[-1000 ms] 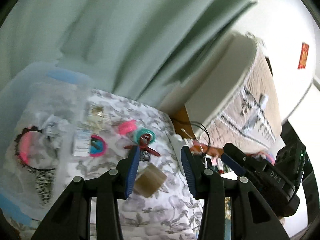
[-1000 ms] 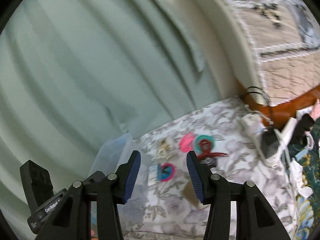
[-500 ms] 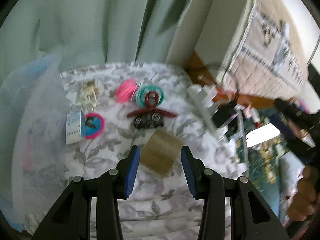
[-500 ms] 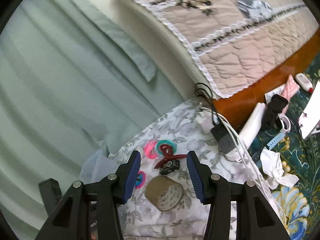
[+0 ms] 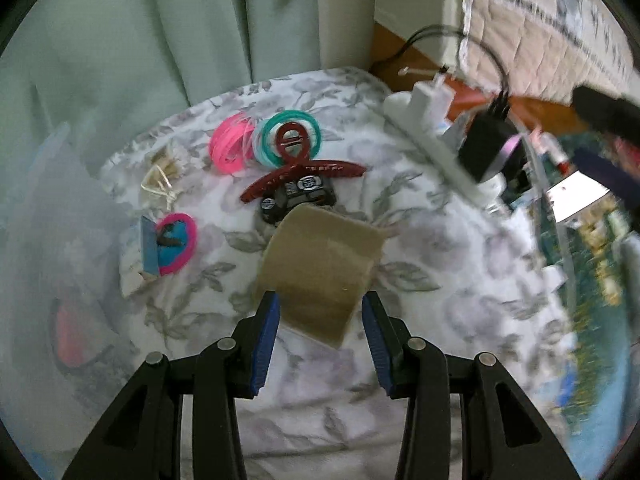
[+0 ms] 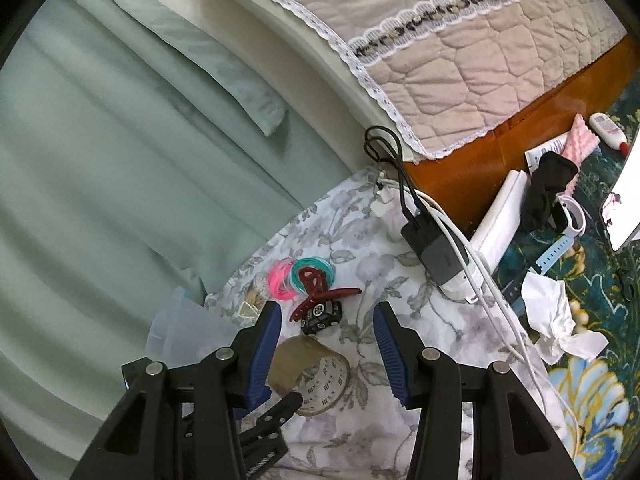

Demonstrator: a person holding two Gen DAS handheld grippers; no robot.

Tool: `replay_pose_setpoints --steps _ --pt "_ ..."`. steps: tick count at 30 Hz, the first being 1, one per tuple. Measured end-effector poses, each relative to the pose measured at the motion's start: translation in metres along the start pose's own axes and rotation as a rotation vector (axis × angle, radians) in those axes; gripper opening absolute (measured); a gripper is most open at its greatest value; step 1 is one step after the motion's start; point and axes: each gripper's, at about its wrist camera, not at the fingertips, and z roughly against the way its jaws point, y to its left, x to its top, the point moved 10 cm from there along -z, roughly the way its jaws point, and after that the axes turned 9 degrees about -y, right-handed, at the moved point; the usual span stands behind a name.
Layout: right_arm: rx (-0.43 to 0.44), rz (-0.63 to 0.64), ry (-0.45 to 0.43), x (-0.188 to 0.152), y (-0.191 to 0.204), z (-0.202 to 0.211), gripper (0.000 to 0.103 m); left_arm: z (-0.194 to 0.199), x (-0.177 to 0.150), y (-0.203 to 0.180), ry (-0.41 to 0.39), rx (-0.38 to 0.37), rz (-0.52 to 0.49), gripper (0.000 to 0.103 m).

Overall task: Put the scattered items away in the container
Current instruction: 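Move the left gripper to the brown tape roll while the right gripper heads toward the black toy car, then close the left gripper on the tape roll rim while the right gripper grasps the black toy car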

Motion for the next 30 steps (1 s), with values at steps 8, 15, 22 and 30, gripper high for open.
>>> replay_pose_setpoints --steps 8,15,22,30 --pt "-0.018 0.007 0.057 -0.015 -0.002 -0.017 0.051 -0.026 0.001 0.039 0.020 0.104 0.058 0.040" --pt "-0.033 0.036 0.127 -0.032 0.002 -0.038 0.051 -0.048 0.005 0.074 0.044 0.105 0.203 0.016" --pt "-0.061 0.068 0.191 -0.047 0.002 -0.061 0.051 -0.060 0.002 0.093 0.060 0.086 0.313 0.006" --pt "-0.074 0.152 0.267 -0.066 0.012 -0.097 0.051 -0.047 -0.023 0.107 0.180 0.072 0.389 0.006"
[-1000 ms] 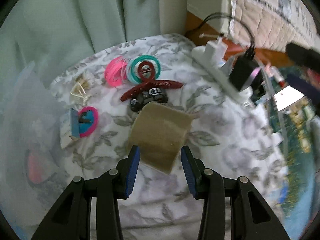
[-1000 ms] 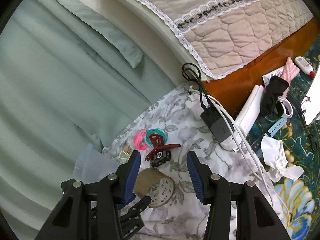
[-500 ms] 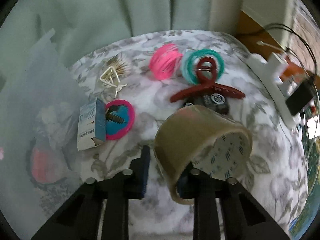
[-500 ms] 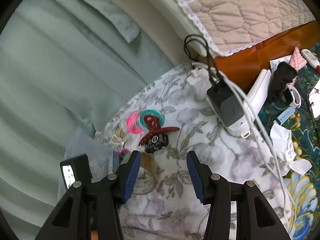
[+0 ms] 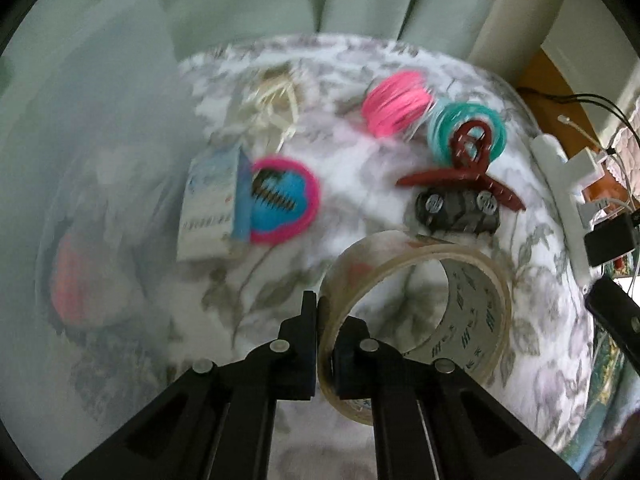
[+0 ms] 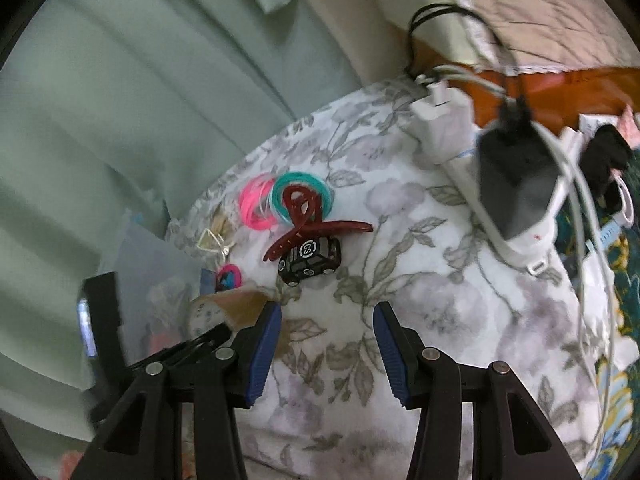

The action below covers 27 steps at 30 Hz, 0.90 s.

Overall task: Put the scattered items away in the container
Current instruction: 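Close the left gripper on the tape roll rim while the right gripper grasps the black toy car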

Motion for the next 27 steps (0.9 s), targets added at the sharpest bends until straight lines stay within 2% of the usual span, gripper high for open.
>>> replay_pose_setpoints --steps 3,10,19,27 --pt "0.008 0.039 0.031 -0.002 0.007 -0.018 0.051 -0.005 -0.009 0.009 0.026 0.022 0.008 0.006" --pt "0.025 0.148 0.099 -0.010 0.010 -0.060 0.051 -0.014 -0.005 0.008 0.020 0.014 0.009 0.007" --pt "0.030 0.243 0.107 0.007 0.015 -0.101 0.051 -0.026 0.000 0.003 0.032 0.018 0.013 0.008" --pt "0.072 0.190 0.100 0.015 0.017 -0.118 0.054 -0.034 0.002 -0.003 0.046 0.000 0.015 0.009"
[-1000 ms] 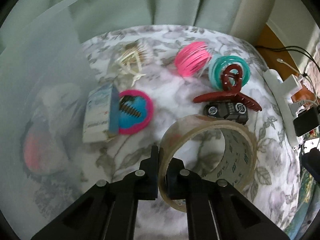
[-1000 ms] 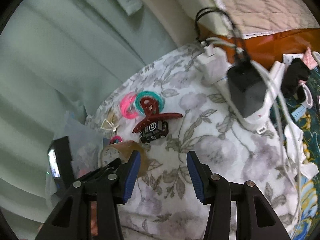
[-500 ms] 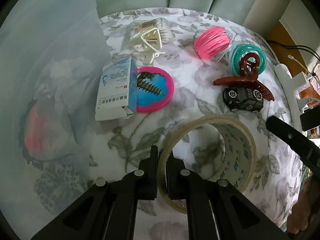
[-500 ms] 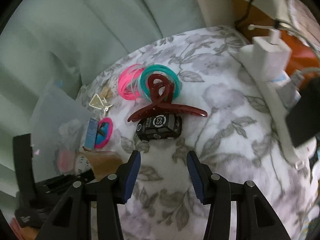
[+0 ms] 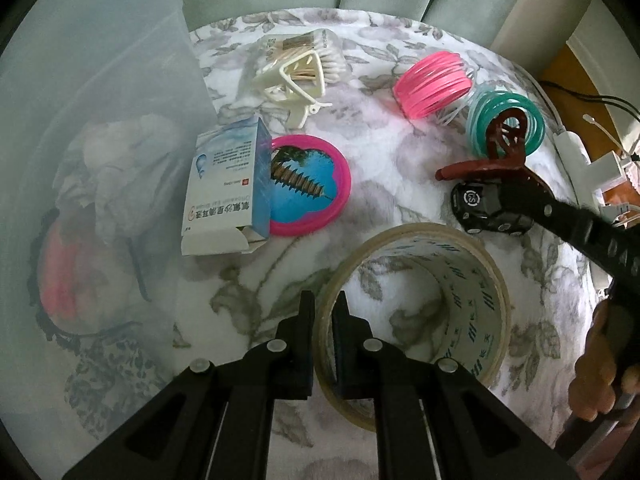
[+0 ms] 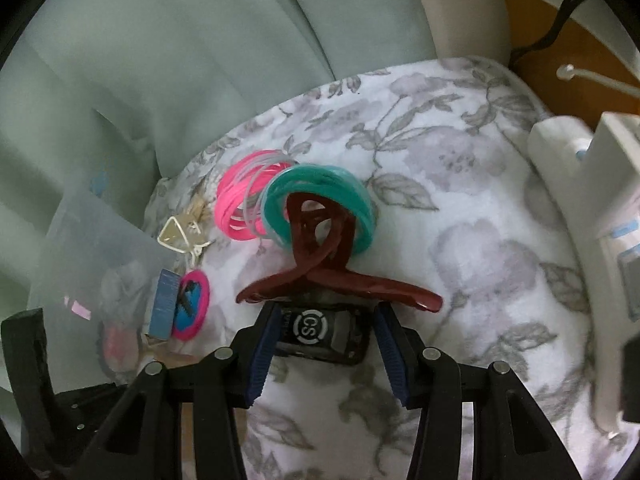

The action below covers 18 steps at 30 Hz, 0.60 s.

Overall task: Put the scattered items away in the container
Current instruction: 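Close the left gripper on the tape roll rim while the right gripper grasps the black toy car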

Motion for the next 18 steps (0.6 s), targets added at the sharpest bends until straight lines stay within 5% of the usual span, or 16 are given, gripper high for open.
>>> replay_pose_setpoints --steps 8,18 --pt "0.085 0.067 0.055 -0.032 0.028 0.018 0.054 -0.006 0.001 -0.008 0.000 -0.006 -0.002 0.009" --pt "0.025 0.122 0.046 -0.020 0.024 -0.003 0.054 -0.016 0.004 -0.021 0.005 -0.002 -0.014 0.010"
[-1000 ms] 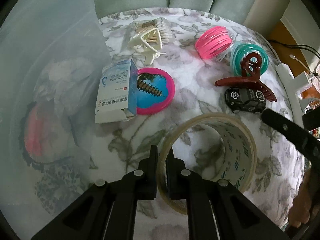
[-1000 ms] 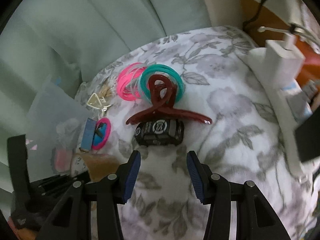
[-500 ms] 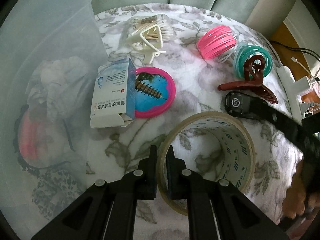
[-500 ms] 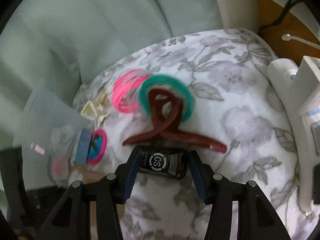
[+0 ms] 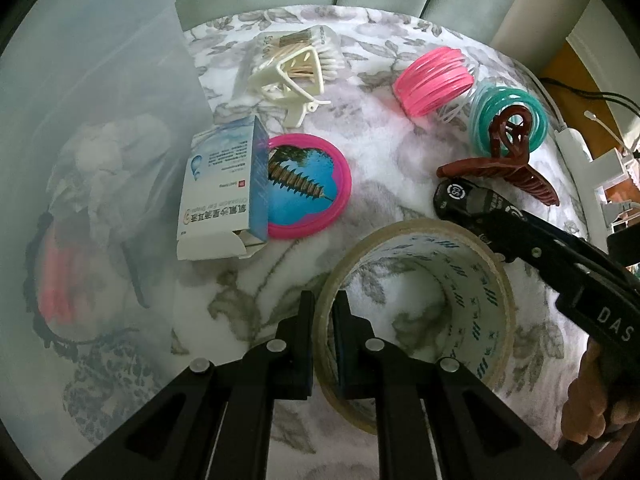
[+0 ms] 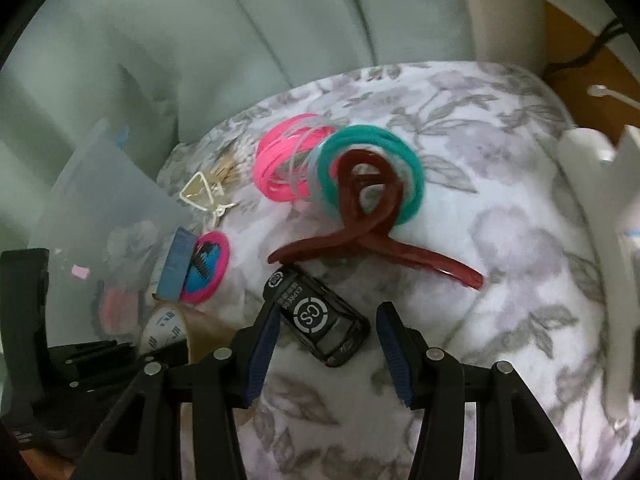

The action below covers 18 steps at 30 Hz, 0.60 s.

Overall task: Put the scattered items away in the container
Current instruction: 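Close the left gripper on the tape roll rim while the right gripper grasps the black toy car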

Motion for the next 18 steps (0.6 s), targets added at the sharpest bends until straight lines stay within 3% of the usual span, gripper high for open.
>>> replay_pose_setpoints --steps 7,18 --pt "-0.036 0.171 0.010 -0.003 0.018 -0.017 0.054 -0.008 0.002 -0.009 0.011 0.000 0.002 0.011" --pt "-0.031 0.186 0.001 -0.003 0.020 -0.017 0.047 -0.019 0.007 -0.027 0.013 0.001 -0.004 0.011"
